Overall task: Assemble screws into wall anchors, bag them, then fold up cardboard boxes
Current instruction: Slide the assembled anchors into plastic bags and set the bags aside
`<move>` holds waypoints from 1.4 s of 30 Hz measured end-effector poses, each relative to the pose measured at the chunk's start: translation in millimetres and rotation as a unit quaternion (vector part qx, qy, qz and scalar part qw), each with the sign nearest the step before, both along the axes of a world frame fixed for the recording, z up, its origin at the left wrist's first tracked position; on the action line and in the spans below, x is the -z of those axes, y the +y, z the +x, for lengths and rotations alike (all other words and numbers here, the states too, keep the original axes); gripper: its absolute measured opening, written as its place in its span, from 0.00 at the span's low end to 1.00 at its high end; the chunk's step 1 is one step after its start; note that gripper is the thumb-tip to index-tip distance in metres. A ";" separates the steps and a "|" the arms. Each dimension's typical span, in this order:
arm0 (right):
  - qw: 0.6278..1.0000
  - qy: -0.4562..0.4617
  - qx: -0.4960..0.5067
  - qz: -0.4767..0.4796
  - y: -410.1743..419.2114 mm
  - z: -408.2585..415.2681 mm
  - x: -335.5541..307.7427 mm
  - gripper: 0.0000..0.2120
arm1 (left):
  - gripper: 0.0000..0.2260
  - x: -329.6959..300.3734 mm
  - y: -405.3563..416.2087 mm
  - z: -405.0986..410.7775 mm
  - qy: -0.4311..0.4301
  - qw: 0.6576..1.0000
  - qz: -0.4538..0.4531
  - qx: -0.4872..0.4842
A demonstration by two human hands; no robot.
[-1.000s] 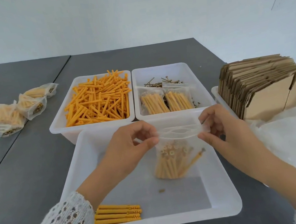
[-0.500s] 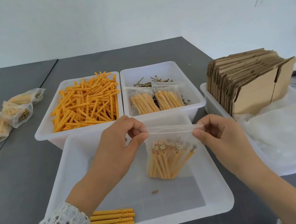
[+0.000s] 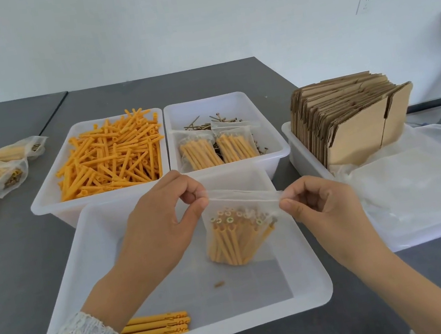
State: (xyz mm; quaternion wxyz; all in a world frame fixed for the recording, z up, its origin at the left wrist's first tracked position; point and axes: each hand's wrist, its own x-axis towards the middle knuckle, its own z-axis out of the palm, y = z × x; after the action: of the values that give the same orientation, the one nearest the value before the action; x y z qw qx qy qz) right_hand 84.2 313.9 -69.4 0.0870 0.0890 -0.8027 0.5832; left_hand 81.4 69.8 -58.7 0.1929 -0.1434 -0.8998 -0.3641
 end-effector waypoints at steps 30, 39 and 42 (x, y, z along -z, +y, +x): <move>0.894 0.185 -0.026 0.407 -61.4 2.0 -25.5 0.04 | 0.06 -1.8 10.8 16.0 0.016 0.999 0.047 0.014; 0.933 0.157 -0.138 0.291 -59.0 -1.9 -30.2 0.05 | 0.08 -9.6 6.1 18.8 -0.068 0.988 0.132 0.040; 0.921 0.193 -0.140 0.308 -58.1 0.0 -30.4 0.05 | 0.07 -16.3 8.5 21.9 -0.079 0.991 0.100 0.048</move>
State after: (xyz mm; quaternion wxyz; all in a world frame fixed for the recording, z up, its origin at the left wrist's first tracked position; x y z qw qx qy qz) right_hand 84.2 255.9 -39.0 0.1258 0.3339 -0.8896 0.2850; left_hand 103.3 78.3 -42.4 0.1165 -0.1372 -0.8632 -0.4717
